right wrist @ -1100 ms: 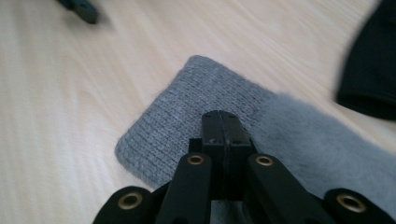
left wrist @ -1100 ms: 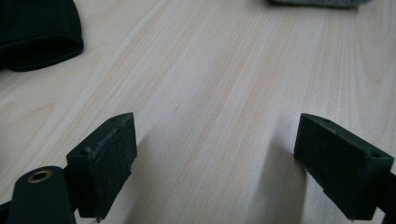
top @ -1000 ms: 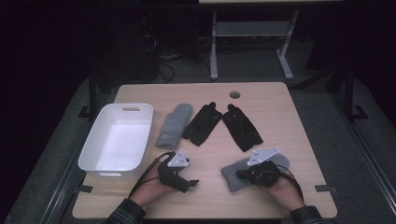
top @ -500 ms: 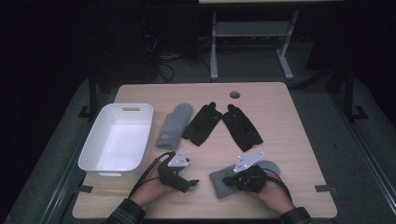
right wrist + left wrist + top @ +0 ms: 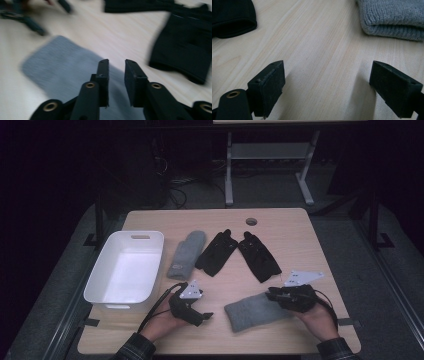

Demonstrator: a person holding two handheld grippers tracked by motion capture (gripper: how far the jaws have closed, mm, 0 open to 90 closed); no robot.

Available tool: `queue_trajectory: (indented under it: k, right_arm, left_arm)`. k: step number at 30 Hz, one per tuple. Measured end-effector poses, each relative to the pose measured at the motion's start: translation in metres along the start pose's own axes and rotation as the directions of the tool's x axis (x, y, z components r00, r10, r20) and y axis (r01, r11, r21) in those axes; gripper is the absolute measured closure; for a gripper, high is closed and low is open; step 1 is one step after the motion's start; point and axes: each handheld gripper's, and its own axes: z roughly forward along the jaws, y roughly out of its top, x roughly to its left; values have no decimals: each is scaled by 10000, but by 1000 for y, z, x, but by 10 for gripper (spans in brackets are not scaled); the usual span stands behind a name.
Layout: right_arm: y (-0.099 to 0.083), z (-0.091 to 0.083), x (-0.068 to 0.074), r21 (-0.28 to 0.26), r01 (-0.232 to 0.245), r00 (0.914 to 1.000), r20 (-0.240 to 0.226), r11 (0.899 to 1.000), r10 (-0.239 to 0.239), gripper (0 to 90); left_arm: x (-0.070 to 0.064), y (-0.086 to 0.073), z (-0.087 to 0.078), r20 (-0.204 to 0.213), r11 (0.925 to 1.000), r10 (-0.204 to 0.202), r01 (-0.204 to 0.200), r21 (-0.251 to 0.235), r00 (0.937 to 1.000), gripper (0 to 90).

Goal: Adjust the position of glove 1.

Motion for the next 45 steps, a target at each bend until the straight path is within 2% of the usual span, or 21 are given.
queue_trajectory:
  k: [3, 4, 5, 6, 10, 11, 12, 14, 16, 19, 21, 25, 27, 30, 36, 37, 41, 42, 43, 44, 45]
  right_arm:
    - [-10, -7, -20, 47, -469, 9959, 782, 9989, 464, 607]
    - [-17, -11, -34, -13, -924, 9880, 1239, 9957, 918, 543]
    - [-17, -11, -34, -13, -924, 9880, 1239, 9957, 918, 543]
    - [-21, -13, -40, -44, -1154, 9839, 1369, 9933, 1149, 513]
    - [-38, -15, -63, 13, -1786, 9614, 2131, 9839, 1743, 388]
    - [-46, -13, -72, -27, -2160, 9478, 2395, 9764, 2103, 336]
    - [-46, -13, -72, -27, -2160, 9478, 2395, 9764, 2103, 336]
    - [-53, -9, -77, 75, -2386, 9341, 2754, 9711, 2273, 285]
    - [-56, -5, -80, 137, -2530, 9250, 2963, 9674, 2377, 243]
    - [-59, -1, -81, 262, -2543, 9163, 3262, 9668, 2322, 220]
    - [-61, 0, -82, 319, -2609, 9149, 3270, 9648, 2366, 215]
    - [-64, 1, -84, 91, -2817, 9111, 3163, 9595, 2644, 190]
    - [-66, 1, -84, -36, -2754, 9106, 3196, 9613, 2621, 176]
    - [-66, 1, -84, -33, -2798, 9095, 3194, 9601, 2662, 160]
    - [-67, 0, -83, -1, -2728, 9140, 3121, 9621, 2592, 155]
    - [-67, 0, -83, 9, -2681, 9155, 3115, 9634, 2544, 155]
    - [-67, 0, -83, 10, -2680, 9159, 3103, 9634, 2545, 154]
    - [-67, 0, -83, 10, -2679, 9161, 3099, 9634, 2544, 154]
    - [-67, 0, -83, 11, -2683, 9161, 3096, 9633, 2548, 154]
    - [-67, 0, -83, 11, -2683, 9161, 3096, 9633, 2548, 154]
    - [-67, 0, -83, 8, -2680, 9161, 3096, 9634, 2546, 153]
  left_arm:
    - [0, 0, 0, 2, 10000, 4, -4, 5, 10000, 121]
    - [0, 0, 0, 1, 10000, 0, 0, 3, 10000, 121]
    - [0, 0, 0, 3, 10000, 3, -3, 5, 10000, 121]
    - [0, 0, 0, 2, 10000, 2, -2, 2, 10000, 121]
    - [0, 0, 0, -15, 10000, 33, -33, 2, 10000, 121]
    - [0, 0, 0, -5, 10000, 0, 0, 1, 10000, 121]
    - [0, 0, 0, 2, 10000, -53, 53, -1, 10000, 121]
    - [-1, 1, 0, -13, 9999, -127, 127, 25, 9999, 122]
    - [-2, 2, 1, -62, 9997, -224, 225, 98, 9997, 123]
    - [-2, 5, 0, -178, 9989, -251, 258, 403, 9995, 132]
    - [-2, 7, -1, -281, 9977, -480, 492, 457, 9985, 151]
    - [2, 14, -7, -494, 9941, -709, 746, 792, 9963, 248]
    - [5, 19, -11, -651, 9942, -872, 909, 569, 9941, 299]
    - [8, 27, -16, -1167, 9924, -1134, 1181, 340, 9867, 379]
    - [21, 44, -20, -2165, 9876, -1512, 1568, 85, 9645, 396]
    - [24, 47, -20, -2296, 9853, -1654, 1706, 27, 9591, 397]
    - [38, 59, -18, -2654, 9820, -1825, 1891, -8, 9467, 413]
    - [41, 62, -17, -2767, 9804, -1919, 1967, -106, 9416, 413]
    - [48, 66, -15, -2936, 9775, -2057, 2104, -159, 9335, 413]
    - [48, 66, -15, -2936, 9775, -2057, 2104, -159, 9335, 413]
    - [52, 68, -14, -3033, 9756, -2141, 2184, -202, 9285, 413]
